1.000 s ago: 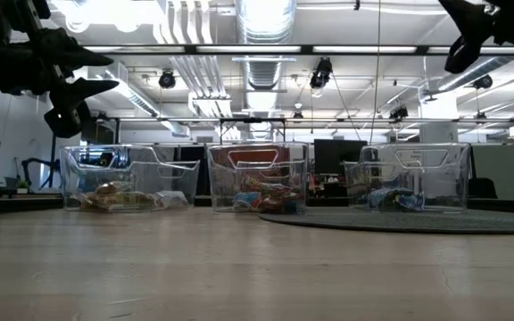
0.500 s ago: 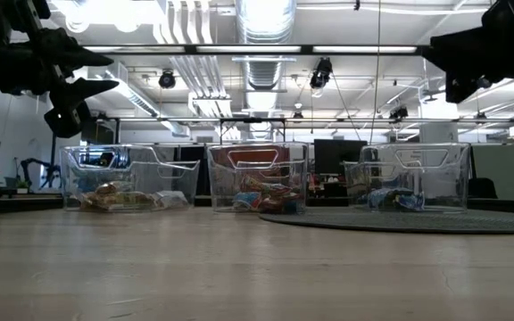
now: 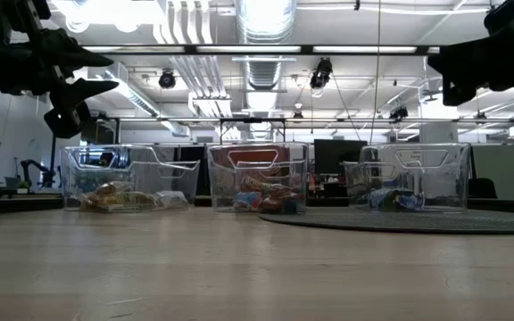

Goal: Pick and place Granola Bars by type
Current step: Return to Home Position

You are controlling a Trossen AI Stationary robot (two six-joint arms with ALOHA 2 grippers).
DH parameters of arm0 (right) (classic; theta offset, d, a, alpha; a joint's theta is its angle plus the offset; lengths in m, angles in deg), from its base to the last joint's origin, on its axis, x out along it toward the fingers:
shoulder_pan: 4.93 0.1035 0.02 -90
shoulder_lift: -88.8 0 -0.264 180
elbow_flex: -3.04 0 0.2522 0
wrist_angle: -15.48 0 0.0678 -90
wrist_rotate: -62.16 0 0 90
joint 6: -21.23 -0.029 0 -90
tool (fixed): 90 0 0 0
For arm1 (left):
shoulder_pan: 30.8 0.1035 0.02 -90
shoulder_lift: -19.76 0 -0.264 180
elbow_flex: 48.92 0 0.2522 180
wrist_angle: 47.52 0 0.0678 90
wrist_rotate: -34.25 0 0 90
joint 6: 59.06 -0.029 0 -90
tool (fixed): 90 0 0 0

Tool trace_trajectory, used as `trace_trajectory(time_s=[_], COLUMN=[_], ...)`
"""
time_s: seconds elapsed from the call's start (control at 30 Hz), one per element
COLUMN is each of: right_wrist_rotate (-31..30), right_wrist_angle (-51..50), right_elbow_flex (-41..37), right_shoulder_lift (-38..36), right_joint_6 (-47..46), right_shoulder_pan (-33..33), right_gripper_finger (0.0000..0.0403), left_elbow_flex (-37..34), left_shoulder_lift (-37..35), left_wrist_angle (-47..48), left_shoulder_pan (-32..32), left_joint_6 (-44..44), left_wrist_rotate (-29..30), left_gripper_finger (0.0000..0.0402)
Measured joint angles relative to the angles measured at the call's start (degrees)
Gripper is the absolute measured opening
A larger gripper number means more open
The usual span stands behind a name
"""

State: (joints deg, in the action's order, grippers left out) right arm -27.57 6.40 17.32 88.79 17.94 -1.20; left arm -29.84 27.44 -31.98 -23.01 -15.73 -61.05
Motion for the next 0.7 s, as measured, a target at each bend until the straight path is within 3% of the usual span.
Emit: trace_trajectory(time_s=[0.7], right_wrist_rotate=[-0.3], right_wrist_angle=[0.1], right_elbow_flex=[0.0], right_shoulder_lift=[0.0], right_joint_6=[-3.6], right_shoulder_pan=[0.0], right_gripper_finger=[0.0095], left_elbow_flex=[0.0], left_shoulder_lift=[0.0], left_wrist_angle=[0.0], left_shoulder_pan=[0.0], left_joint_6=[0.0], left_wrist_rotate=[0.0], left_gripper_finger=[0.0126])
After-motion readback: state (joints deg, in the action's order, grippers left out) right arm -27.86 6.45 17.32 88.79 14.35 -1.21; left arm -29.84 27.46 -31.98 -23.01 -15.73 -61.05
